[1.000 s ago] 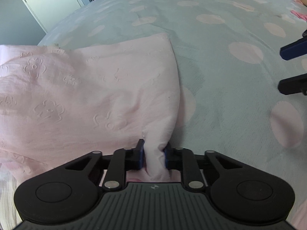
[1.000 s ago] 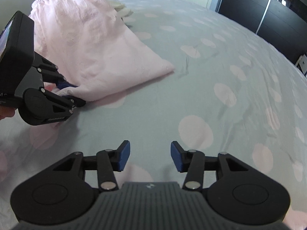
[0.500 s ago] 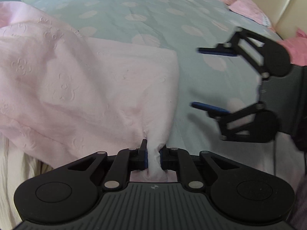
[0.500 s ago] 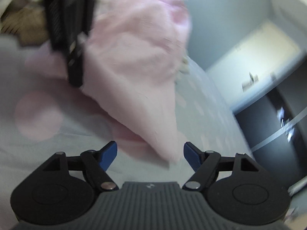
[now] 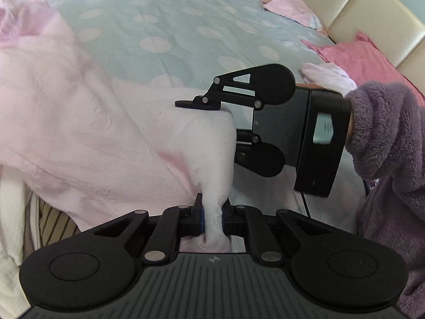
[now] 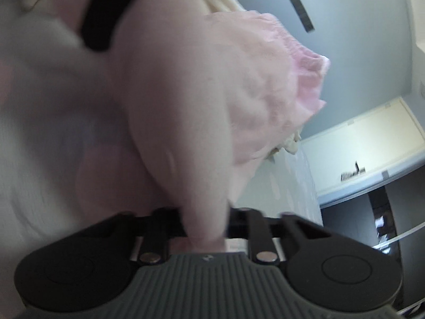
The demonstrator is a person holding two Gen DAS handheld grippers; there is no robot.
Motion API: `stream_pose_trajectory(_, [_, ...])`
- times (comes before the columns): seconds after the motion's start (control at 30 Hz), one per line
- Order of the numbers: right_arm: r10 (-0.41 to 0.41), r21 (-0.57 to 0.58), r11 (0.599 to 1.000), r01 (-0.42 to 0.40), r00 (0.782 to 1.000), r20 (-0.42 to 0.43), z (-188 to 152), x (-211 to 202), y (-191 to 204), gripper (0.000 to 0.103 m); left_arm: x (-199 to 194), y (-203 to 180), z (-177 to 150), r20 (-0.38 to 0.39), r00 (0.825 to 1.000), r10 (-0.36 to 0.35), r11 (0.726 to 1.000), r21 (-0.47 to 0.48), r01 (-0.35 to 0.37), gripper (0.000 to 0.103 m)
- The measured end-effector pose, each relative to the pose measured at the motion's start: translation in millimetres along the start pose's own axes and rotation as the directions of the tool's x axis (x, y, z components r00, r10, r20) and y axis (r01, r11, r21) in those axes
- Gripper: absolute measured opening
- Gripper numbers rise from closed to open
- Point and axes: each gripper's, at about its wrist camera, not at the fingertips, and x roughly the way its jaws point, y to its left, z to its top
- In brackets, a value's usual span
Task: Fold clothes
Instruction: 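Grasp the folded garment edge with the left tool and lift it, then lift the pink garment with the left tool while the right tool grips its other end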
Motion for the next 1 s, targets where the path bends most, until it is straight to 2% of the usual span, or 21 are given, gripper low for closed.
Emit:
stream_pose_trajectory(0.2, [-0.042,0.155,0.987,0.043,0.999,-0.014,25.3,-53.8,-46.9,0.004,-49.8,-13.5,-4.1,0.084,0.996,-0.005,0.999,0.051,0.0,0.008])
stream_pose_trajectory(0.3, [-0.056,0.215,0.975,0.054,0.998,0.002,39.1,-94.7,-74.3,0.004,-92.2,-25.0,-2.9,0.13,0.991,-0.01,0.995,0.1,-0.003,0.008])
stream_pose_trajectory(0.47, [-0.09,0.287,0.955,0.074,0.995,0.041,69.1,-174.8,-120.0,0.004,-170.5,-53.5,10.2,0.157,0.987,-0.043,0.976,0.216,0.008,0.008])
stream_pose_trajectory(0.6, [-0.122,0.298,0.949,0.107,0.992,0.032,94.7,-244.4,-154.6,0.004,-229.3,-88.6,28.4,0.219,0.975,-0.036,0.952,0.305,-0.033,0.008])
stream_pose_trajectory(0.73, [-0.148,0.327,0.935,0.135,0.989,0.015,119.6,-313.9,-187.1,0.004,-275.2,-133.7,38.0,0.315,0.949,-0.022,0.918,0.383,-0.106,0.008])
stream_pose_trajectory(0.83, [-0.167,0.342,0.926,0.157,0.986,-0.001,137.6,-366.2,-201.1,0.004,-295.9,-161.2,40.0,0.363,0.93,-0.049,0.888,0.442,-0.126,0.008])
stream_pose_trajectory(0.9, [-0.174,0.348,0.922,0.168,0.985,-0.015,146.3,-396.9,-205.8,0.004,-298.4,-174.6,40.8,0.369,0.926,-0.081,0.869,0.48,-0.115,0.008])
stream_pose_trajectory(1.0, [-0.168,0.367,0.913,0.178,0.984,-0.059,152.0,-421.4,-210.1,0.004,-295.0,-191.3,45.6,0.37,0.92,-0.126,0.847,0.524,-0.095,0.008])
